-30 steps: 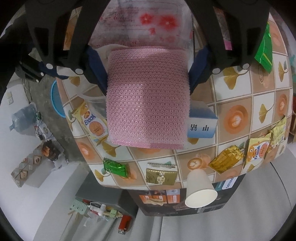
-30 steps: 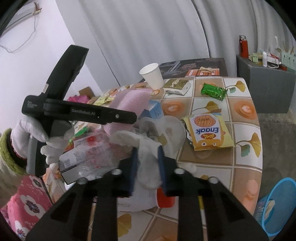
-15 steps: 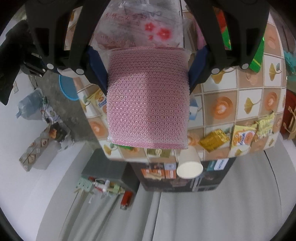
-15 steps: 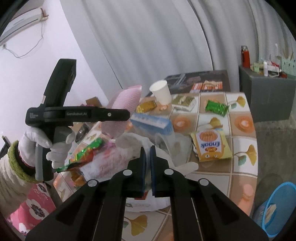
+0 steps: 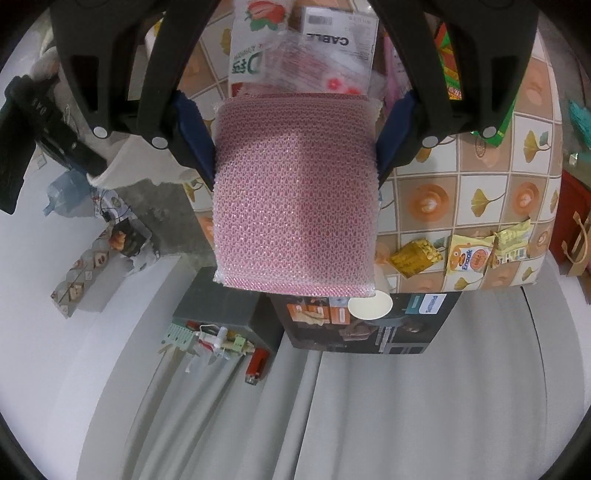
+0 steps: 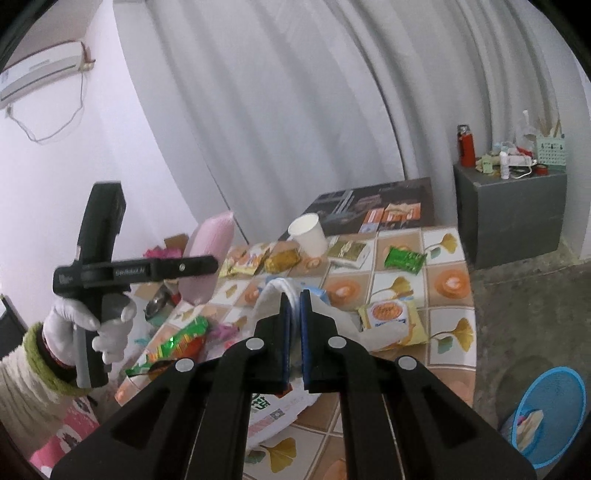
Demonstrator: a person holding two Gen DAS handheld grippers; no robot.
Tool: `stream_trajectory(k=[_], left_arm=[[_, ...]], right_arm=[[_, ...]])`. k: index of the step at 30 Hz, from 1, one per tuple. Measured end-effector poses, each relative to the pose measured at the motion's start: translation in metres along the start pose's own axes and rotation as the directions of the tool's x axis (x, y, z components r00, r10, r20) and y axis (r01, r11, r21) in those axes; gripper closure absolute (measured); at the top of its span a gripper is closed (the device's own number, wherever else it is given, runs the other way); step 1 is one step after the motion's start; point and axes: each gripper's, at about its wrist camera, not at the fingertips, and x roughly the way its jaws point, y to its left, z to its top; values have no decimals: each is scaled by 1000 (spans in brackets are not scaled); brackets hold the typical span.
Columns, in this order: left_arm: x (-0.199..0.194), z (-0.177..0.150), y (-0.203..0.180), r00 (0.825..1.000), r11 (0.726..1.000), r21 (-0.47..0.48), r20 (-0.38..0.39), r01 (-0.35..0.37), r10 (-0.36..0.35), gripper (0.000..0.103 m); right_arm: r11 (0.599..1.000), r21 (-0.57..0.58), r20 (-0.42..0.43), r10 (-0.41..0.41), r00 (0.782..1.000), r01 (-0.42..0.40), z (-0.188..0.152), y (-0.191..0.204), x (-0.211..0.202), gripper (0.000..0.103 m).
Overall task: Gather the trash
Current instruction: 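Carry sponge and tissue over the blue wastebasket and open both tools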
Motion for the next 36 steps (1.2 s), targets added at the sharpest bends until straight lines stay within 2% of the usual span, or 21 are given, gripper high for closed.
stream_trajectory(k=[6, 14, 18, 23, 27, 31, 35, 36], left_arm=[[-14, -2, -12, 1000, 1000, 9, 17, 22, -22, 28], [-19, -10, -44, 997, 997, 40, 0, 73, -73, 28], [-9, -18, -74, 993, 991, 69, -40, 117, -115, 28], [20, -26, -122, 980, 977, 115, -110, 179, -167, 27], [61, -32, -175, 956, 956, 146, -191, 253, -223, 27], [109, -40, -233, 924, 929, 162, -255, 332, -286, 27], [168, -57, -294, 876, 903, 153, -352, 401, -329, 27], [190, -63, -314, 857, 896, 147, -389, 418, -336, 27]], right_arm=[[999, 35, 54, -19, 998, 17, 6, -10, -28, 98], [994, 110, 124, -40, 991, 27, 3, -38, -72, 98], [988, 143, 151, -78, 985, 56, -3, -56, -96, 98], [968, 215, 155, -165, 974, 130, -18, -97, -133, 98], [932, 287, 140, -268, 953, 220, -36, -135, -164, 98], [864, 377, 99, -395, 913, 333, -61, -184, -191, 98], [782, 475, 36, -475, 879, 403, -91, -238, -203, 98], [762, 498, 18, -487, 873, 414, -98, -252, -204, 98]])
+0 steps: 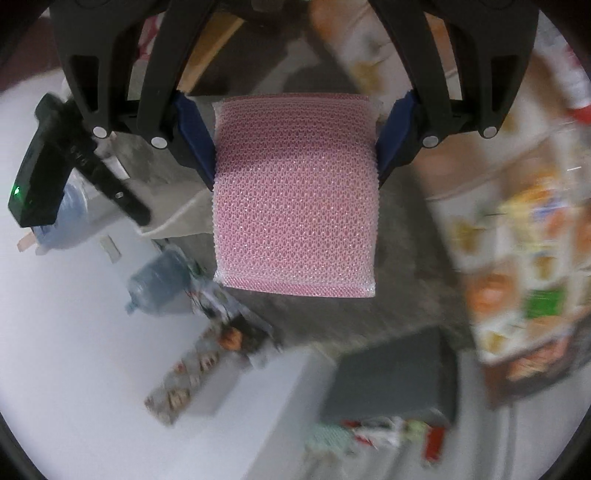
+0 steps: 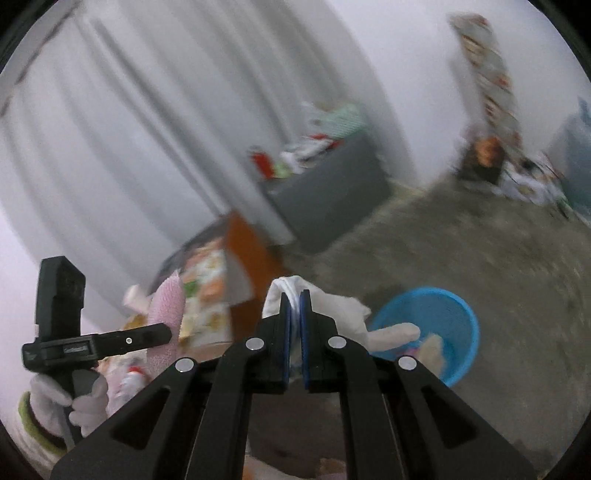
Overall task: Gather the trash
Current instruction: 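Carry sponge and tissue over the blue wastebasket and open both tools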
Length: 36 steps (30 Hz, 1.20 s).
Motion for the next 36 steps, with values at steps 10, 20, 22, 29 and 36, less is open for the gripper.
stream_trajectory(k=[10, 20, 22, 29, 36], left_arm=[[172, 36, -50, 992, 1000, 13, -122, 21, -19, 18], [231, 38, -48, 988, 999, -50, -152, -9, 2, 18], [220, 35, -51, 989, 1000, -19, -145, -6, 3, 18], [132, 9, -65, 993, 992, 119, -118, 44, -30, 18], [-1, -30, -68, 999, 978, 208, 42, 8, -17, 18]], right_arm=[[973, 141, -143, -162, 976, 182, -5, -108, 108, 95], [938, 188, -230, -245, 942, 290, -30, -159, 150, 61], [937, 179, -201, -264, 943, 300, -35, -153, 137, 61], [937, 100, -9, -336, 942, 335, -50, -83, 53, 44], [953, -57, 205, -280, 938, 297, -62, 10, -29, 10]])
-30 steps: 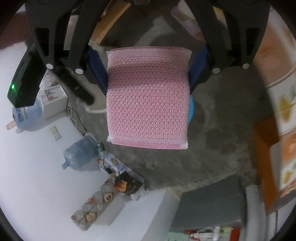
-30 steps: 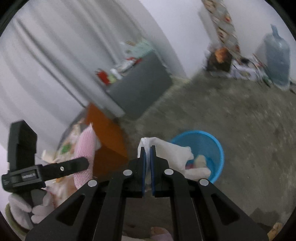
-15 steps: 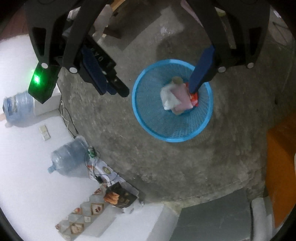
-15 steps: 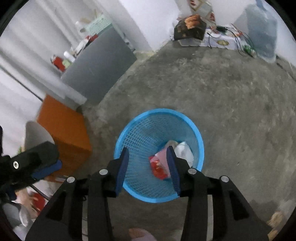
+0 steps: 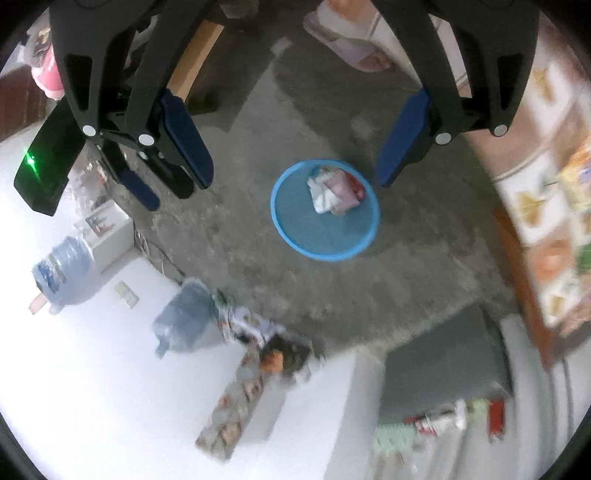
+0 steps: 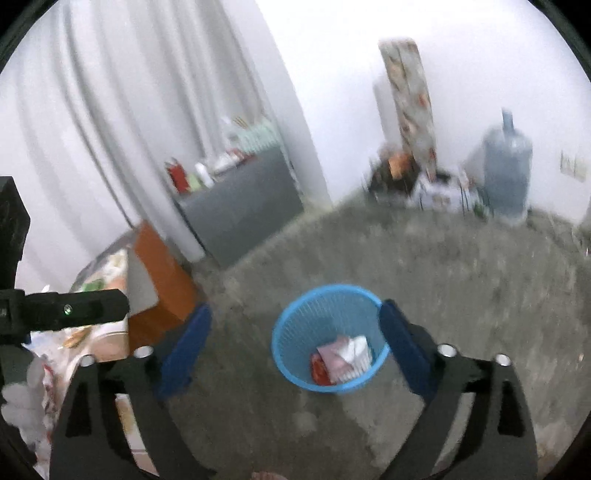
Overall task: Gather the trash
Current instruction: 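Carry sponge and tissue over the blue wastebasket and open both tools, then move both tools back toward the white strawberry drink bottle on the table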
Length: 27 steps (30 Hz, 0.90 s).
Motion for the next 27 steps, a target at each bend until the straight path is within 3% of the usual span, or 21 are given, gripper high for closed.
stream_trajectory(k=[3, 9, 16, 21, 27], left_arm=[[-51, -12, 0, 995, 1000, 1, 95, -28, 28, 18], [-154, -41, 8, 961, 995, -22, 259, -93, 95, 18], [-254, -94, 31, 906, 982, -100, 379, -163, 189, 17], [-304, -132, 56, 869, 963, -175, 420, -204, 260, 17], [-344, -170, 81, 830, 937, -267, 451, -224, 327, 17]], right_arm=[[996, -86, 67, 37, 997, -32, 9, 31, -34, 9], [976, -189, 135, 132, 982, -105, 19, 79, -81, 6], [945, -214, 82, 271, 959, -249, 19, 130, -113, 6], [895, -213, 5, 401, 916, -391, 16, 161, -130, 6], [867, -202, -70, 451, 890, -455, 9, 178, -137, 6]])
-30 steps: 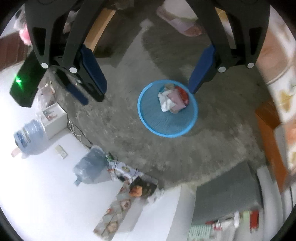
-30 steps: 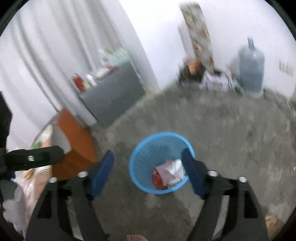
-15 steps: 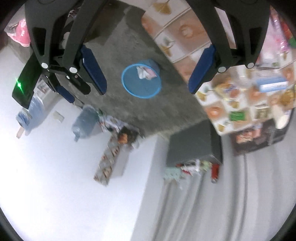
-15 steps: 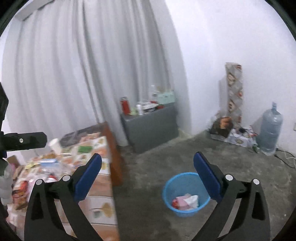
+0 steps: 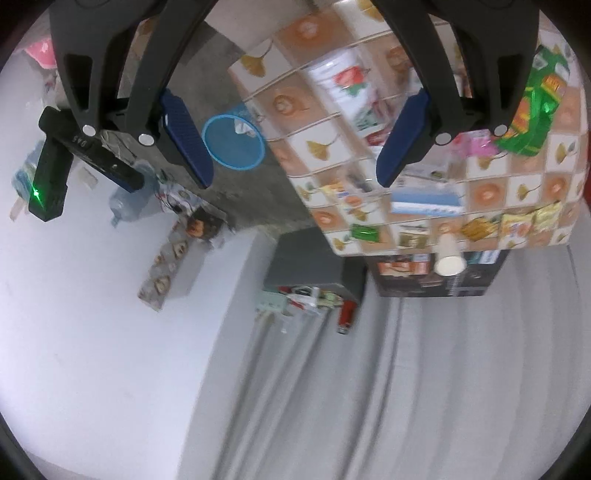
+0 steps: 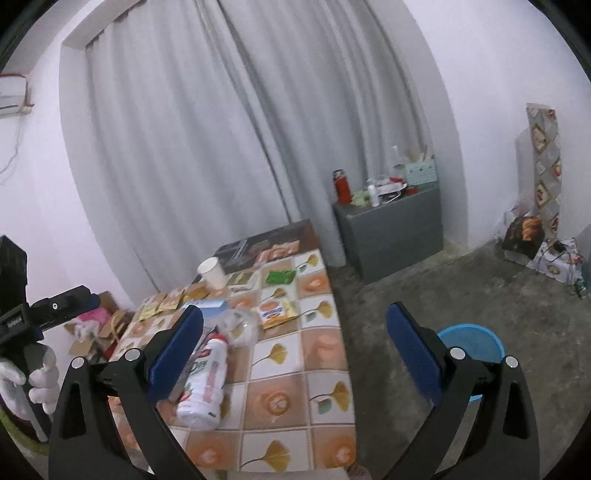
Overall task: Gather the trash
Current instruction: 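Move both tools back toward the white strawberry drink bottle on the table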
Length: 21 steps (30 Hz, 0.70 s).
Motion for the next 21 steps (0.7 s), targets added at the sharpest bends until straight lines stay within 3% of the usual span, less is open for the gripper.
stream_trajectory(k=[7, 14, 18, 21], left_arm=[[-17, -10, 45, 997, 992, -107, -1, -73, 74, 18], [0, -26, 71, 994, 983, -153, -57, -101, 93, 18], [25, -38, 69, 984, 987, -50, -105, -151, 146, 27], [41, -52, 60, 968, 973, 100, -121, -210, 221, 31]], right_arm=[[993, 80, -86, 91, 992, -84, -7, -7, 25, 6], [986, 98, -181, 153, 971, -137, -21, 1, 61, 7], [982, 122, -225, 169, 959, -145, -30, 0, 83, 7], [981, 138, -258, 170, 951, -138, -37, -5, 98, 7]])
